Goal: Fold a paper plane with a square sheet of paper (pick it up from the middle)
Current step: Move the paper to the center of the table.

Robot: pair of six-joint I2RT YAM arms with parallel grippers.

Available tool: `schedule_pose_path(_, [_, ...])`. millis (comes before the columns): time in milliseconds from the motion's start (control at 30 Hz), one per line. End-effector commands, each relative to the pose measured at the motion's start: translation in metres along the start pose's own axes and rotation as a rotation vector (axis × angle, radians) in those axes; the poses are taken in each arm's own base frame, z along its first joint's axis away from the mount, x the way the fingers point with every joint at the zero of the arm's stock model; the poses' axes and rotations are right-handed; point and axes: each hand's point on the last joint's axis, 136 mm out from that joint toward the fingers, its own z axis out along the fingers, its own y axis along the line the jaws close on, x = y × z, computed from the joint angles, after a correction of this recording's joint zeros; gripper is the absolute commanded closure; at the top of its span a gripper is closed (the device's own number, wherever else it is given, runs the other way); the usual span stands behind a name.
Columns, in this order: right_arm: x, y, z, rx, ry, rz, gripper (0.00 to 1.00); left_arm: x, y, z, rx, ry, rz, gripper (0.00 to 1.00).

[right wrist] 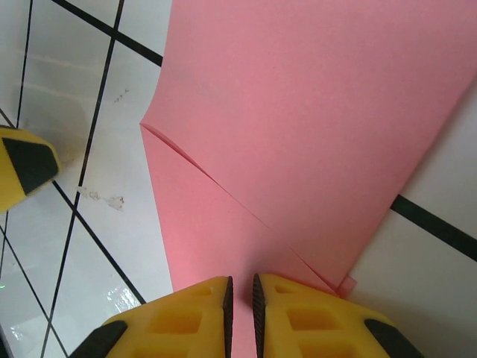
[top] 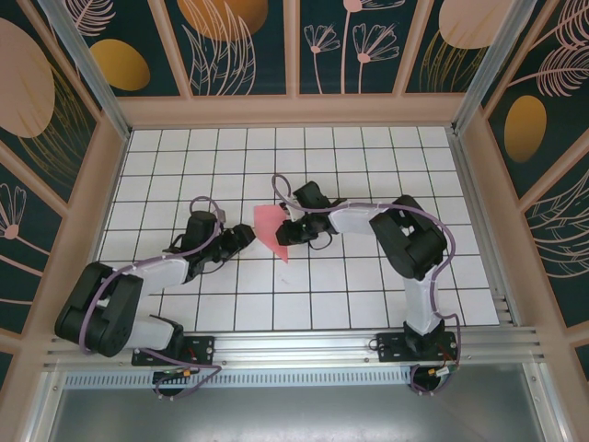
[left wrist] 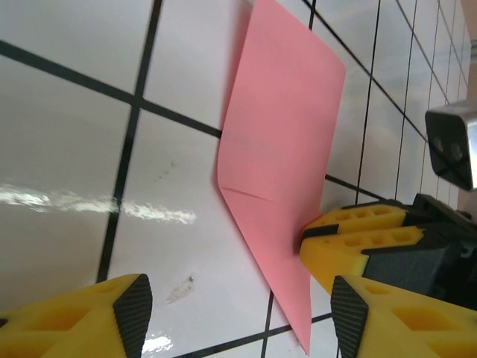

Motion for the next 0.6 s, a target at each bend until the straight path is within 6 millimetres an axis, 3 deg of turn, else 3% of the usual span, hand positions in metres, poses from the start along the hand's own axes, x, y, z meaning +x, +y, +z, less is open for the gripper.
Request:
schedule_pose_path(0, [-0.002,0.016,-0.016,-0.065,-0.018,0.019,0.81,0.001,-0.012,0.006,0.039,0.009,-0.007,0.35])
schedule_pose_path(200, [-0.03,0.037,-0.035,-0.086,-0.108,0.006,0.81,0.001,-0.014,0.01,0.039,0.011,-0.009,0.36])
schedule_pose_path(567, [-0.027,0.006,-0.015,0.016,-0.078,0.063,0.83,0.007,-0.021,0.019,0.078,0.04,-0.025,0.38])
